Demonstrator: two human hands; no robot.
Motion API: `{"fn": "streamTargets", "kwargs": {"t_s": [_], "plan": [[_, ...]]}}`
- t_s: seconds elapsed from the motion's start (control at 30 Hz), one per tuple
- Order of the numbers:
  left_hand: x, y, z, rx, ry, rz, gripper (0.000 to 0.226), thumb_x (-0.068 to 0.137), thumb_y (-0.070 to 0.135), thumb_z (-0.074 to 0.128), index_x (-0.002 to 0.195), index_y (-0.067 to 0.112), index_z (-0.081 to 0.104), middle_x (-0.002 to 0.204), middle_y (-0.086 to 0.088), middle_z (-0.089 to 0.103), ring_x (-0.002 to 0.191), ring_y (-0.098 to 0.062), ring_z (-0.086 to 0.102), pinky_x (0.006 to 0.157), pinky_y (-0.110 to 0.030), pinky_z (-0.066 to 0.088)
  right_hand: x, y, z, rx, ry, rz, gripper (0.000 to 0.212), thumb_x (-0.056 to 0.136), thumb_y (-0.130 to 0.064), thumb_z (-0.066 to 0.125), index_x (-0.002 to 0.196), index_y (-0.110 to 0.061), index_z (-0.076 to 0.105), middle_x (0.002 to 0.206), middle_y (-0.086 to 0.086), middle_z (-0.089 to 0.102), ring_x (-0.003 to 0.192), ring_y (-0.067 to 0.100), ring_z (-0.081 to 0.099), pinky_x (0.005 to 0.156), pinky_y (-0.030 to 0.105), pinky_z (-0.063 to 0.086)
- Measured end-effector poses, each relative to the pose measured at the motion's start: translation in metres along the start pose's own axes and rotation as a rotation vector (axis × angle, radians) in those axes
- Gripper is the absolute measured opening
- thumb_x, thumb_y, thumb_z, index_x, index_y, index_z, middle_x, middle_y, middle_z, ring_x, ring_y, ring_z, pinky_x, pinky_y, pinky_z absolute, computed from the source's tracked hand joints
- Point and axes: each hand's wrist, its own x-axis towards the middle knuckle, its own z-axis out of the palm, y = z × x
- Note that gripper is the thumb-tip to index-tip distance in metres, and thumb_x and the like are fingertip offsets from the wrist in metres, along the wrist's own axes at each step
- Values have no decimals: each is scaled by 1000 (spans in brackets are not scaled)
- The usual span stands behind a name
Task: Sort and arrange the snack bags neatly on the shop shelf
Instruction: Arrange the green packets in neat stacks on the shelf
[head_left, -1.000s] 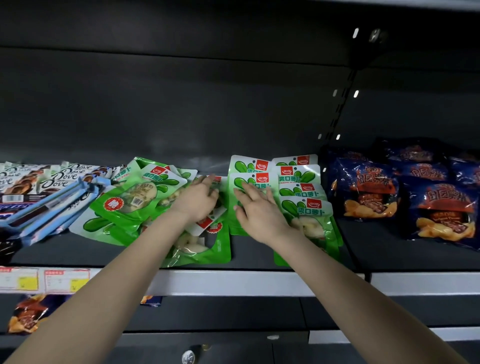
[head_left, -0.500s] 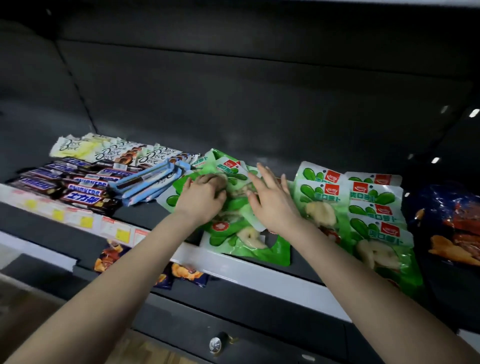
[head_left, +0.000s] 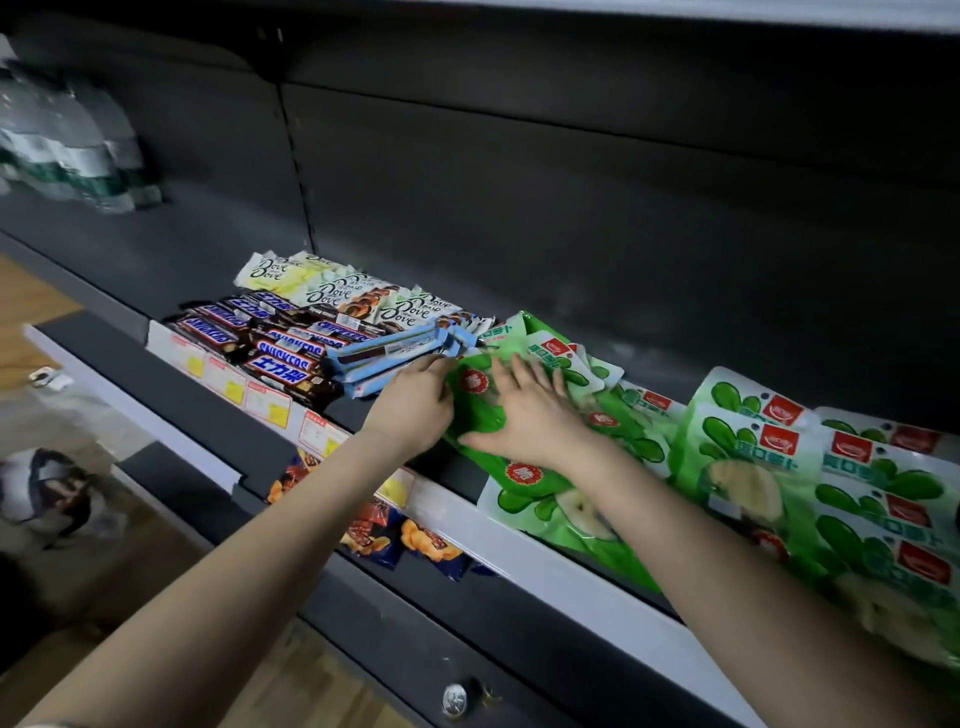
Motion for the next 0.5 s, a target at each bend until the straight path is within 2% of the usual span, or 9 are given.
{"fn": "streamTargets", "kwargs": {"t_s": [0.1,0.23,0.33,0.5], "plan": [[3,-3,0,-28,12,-26,50,88,6,42,138,12,44,146,-9,40,130,-30,41,105,-34,35,1,-10,7,-71,-71,-14,105,75,-70,54,151,-18,4,158,10,1,142,41,-9,110,63,-2],[4,-5,3,-30,21,-2,49,88,6,42,137,12,47,145,-7,42,131,-29,39,108,-38,33,-2,-19,10,-152,-71,-4,92,81,-63,49,151,-18,10,157,14,10,140,47,-3,107,68,2],[5,-6,4,-28,42,-3,49,88,7,42,137,13,47,146,-6,41,132,-29,38,109,-40,31,-6,-25,8,-252,-47,-17,84,85,-60,45,150,-17,12,153,18,20,139,47,9,108,63,11],[9,0,3,-35,81,20,50,88,4,41,137,12,46,144,-8,43,130,-32,40,108,-39,32,-12,-24,2,-263,9,-47,82,86,-65,44,148,-15,23,148,11,32,136,39,25,108,49,30]]}}
